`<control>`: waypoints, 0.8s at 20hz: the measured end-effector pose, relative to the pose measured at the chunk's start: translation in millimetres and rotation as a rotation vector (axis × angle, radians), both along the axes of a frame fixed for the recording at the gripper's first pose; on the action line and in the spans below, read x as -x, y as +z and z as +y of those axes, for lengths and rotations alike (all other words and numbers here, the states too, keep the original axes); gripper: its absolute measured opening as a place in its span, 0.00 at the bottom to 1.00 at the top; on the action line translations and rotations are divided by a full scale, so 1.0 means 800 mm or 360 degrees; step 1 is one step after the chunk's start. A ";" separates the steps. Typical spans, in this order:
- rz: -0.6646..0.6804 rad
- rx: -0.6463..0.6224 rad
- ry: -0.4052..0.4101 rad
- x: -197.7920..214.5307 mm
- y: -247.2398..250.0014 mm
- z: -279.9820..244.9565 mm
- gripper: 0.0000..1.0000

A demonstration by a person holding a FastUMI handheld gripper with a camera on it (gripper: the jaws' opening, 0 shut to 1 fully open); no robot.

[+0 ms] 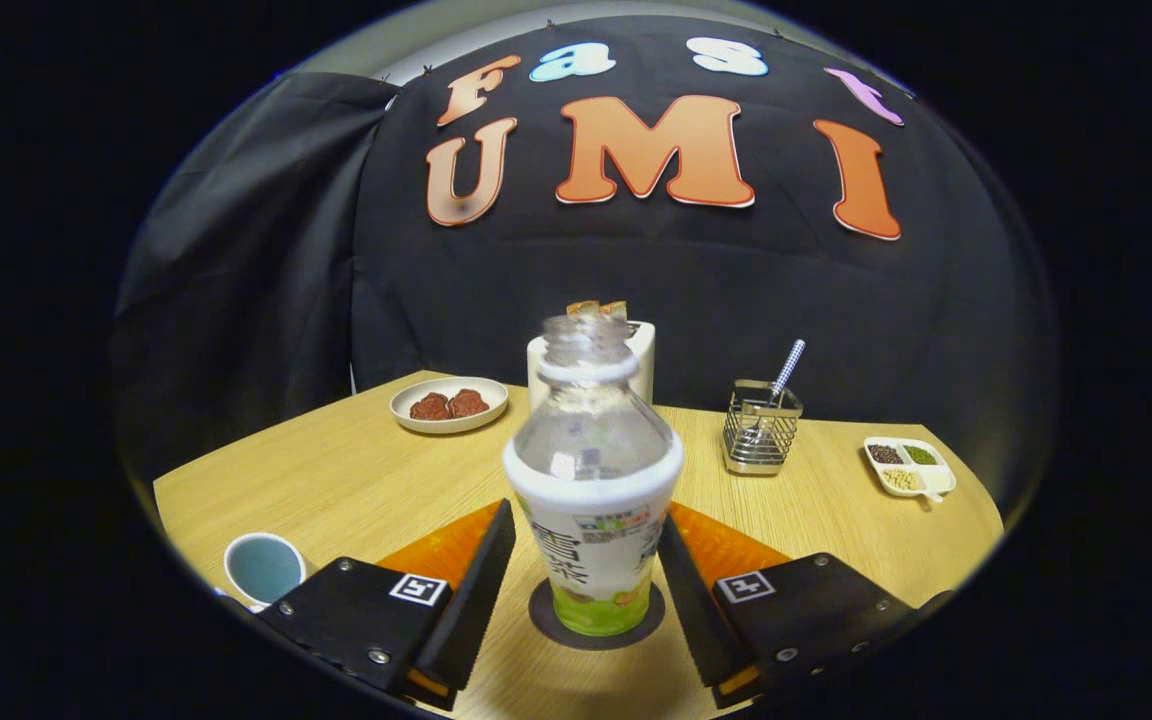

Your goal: Take the bottle from table, then pour the juice into the cup, finally place the bottle on the coaster

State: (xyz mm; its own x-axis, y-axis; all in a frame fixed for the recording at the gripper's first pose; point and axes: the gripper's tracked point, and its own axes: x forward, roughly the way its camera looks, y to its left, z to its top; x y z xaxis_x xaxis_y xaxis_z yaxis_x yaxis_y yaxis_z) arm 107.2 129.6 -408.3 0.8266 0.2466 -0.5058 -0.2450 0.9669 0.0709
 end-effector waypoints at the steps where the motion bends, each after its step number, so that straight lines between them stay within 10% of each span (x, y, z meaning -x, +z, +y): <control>1: -0.0023 -0.0008 0.0002 0.000 0.009 -0.002 0.86; 16: -0.0391 0.0001 -0.0186 0.043 0.249 -0.092 0.97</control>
